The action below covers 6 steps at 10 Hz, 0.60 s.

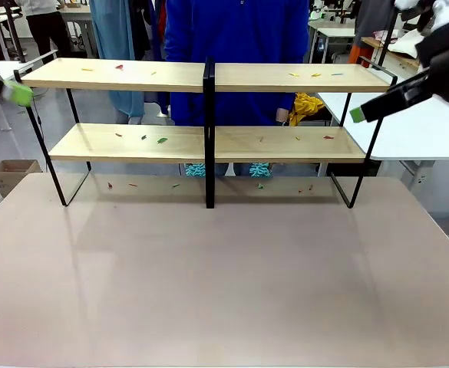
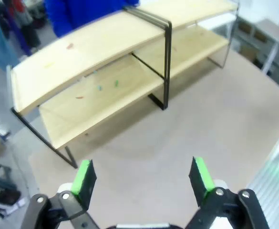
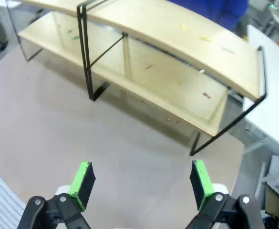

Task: Clean the shelves.
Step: Pick up the Duster when the human hands it over.

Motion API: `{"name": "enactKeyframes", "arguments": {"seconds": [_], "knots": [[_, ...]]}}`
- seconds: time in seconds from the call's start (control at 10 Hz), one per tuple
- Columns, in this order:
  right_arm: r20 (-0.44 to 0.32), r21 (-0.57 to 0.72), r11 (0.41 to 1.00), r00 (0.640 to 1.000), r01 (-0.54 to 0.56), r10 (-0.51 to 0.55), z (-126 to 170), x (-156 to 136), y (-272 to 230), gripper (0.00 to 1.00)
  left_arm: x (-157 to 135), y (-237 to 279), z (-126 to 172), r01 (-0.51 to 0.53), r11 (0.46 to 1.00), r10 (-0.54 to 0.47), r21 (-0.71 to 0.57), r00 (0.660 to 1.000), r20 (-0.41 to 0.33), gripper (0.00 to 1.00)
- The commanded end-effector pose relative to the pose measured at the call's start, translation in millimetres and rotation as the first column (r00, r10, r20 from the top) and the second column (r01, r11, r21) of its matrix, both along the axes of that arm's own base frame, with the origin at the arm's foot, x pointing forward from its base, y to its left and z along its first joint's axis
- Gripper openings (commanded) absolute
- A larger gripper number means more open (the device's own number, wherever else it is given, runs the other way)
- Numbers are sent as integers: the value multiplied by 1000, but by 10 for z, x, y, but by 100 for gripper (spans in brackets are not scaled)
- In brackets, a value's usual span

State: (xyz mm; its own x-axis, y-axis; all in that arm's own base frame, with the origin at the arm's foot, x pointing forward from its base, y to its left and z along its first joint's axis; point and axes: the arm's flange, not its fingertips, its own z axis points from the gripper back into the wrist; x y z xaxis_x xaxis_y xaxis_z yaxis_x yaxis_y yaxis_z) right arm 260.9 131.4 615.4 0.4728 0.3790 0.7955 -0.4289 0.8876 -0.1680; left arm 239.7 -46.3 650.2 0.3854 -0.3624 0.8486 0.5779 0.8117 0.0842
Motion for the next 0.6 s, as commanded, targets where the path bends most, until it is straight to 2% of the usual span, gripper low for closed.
{"name": "enactKeyframes", "arguments": {"seconds": [0.0, 0.1, 0.2, 0.3, 0.4, 0.5], "knots": [[21, -77, 993, 996, 94, -92, -75, -361, 392, 100, -617, -331, -874, -109, 994, 109, -3, 994, -16, 100], [53, -101, 991, 995, 92, -87, -143, -434, 471, 100, -553, -381, -927, -89, 996, 89, 10, 995, -46, 100], [30, -28, 999, 999, 45, -44, 34, -212, 230, 100, -224, -135, 111, -64, 998, 65, -19, 998, 6, 100], [30, -28, 999, 999, 45, -44, 34, -212, 230, 100, -224, -135, 111, -64, 998, 65, -19, 998, 6, 100], [54, -64, 996, 997, 64, -60, 8, -407, 484, 100, -342, -332, 115, -94, 996, 94, -7, 996, -12, 100], [-4, -92, 993, 997, 73, -74, 0, -365, 653, 100, -279, -517, 93, -118, 992, 120, 41, 991, -59, 100]]}}
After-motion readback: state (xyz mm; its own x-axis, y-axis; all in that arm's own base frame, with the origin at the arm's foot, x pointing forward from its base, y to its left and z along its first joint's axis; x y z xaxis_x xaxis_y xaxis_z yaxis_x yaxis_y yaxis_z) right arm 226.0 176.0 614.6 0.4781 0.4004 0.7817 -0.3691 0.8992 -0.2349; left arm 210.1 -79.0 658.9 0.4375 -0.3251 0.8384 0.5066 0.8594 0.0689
